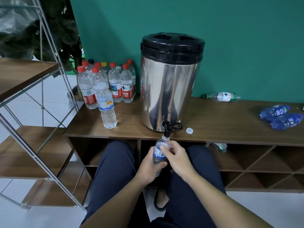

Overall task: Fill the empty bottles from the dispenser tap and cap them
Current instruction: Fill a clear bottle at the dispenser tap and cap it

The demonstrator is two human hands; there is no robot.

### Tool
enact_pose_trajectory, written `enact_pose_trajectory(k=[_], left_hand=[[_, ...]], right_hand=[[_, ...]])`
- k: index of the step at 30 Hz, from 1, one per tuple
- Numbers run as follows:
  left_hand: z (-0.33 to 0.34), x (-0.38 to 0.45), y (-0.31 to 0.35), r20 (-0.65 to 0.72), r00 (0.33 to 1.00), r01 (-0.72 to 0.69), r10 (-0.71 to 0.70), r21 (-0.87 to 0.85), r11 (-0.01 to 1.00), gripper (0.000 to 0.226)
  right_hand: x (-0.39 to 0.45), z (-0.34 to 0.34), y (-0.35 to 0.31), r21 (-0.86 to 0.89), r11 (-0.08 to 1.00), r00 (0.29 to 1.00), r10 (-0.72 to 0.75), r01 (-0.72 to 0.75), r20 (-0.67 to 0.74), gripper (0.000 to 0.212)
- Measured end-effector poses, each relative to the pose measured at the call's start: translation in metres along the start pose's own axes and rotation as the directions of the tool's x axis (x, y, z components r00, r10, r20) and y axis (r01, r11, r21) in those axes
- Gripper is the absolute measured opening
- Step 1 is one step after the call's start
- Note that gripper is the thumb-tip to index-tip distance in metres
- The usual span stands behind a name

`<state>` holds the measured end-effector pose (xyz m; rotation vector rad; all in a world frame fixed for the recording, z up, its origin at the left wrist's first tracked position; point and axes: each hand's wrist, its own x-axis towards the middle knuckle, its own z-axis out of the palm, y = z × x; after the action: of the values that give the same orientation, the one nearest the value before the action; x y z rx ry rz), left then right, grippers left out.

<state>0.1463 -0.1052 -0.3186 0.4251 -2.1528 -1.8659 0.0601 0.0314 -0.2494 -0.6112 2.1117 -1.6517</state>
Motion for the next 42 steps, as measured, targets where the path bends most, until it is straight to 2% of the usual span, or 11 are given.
enact_pose_trajectory(k=[7, 12, 17, 21, 42], left_hand=[[0.004, -0.001, 0.0, -0.011, 1.0, 0.003, -0.004, -0.044, 0.999, 0.056], [0.002, -0.004, 0.0, -0.011, 0.999, 0.036, -0.037, -0.049, 0.998, 0.072], [0.0, -0.011, -0.007, -0.042, 0.998, 0.058, -0.055, 0.063, 0.996, 0.047], [0.0, -0.013, -0.003, -0.06, 0.997, 0.056, -0.05, 0.099, 0.994, 0.041], [0.002, -0.015, 0.0, -0.067, 0.998, 0.013, -0.006, 0.106, 0.994, 0.047]], right_hand=[[-0.002, 0.006, 0.022, -0.044, 0.999, 0.997, -0.004, 0.007, 0.08, 0.044], [-0.002, 0.008, 0.028, 0.001, 1.0, 0.998, -0.008, 0.008, 0.055, 0.043], [-0.004, 0.01, 0.029, 0.034, 0.999, 1.0, -0.011, 0.01, 0.029, 0.039], [-0.004, 0.012, 0.029, 0.047, 0.999, 0.999, -0.009, 0.007, 0.04, 0.04], [-0.004, 0.01, 0.037, -0.031, 0.999, 0.997, -0.036, 0.038, 0.067, 0.047]])
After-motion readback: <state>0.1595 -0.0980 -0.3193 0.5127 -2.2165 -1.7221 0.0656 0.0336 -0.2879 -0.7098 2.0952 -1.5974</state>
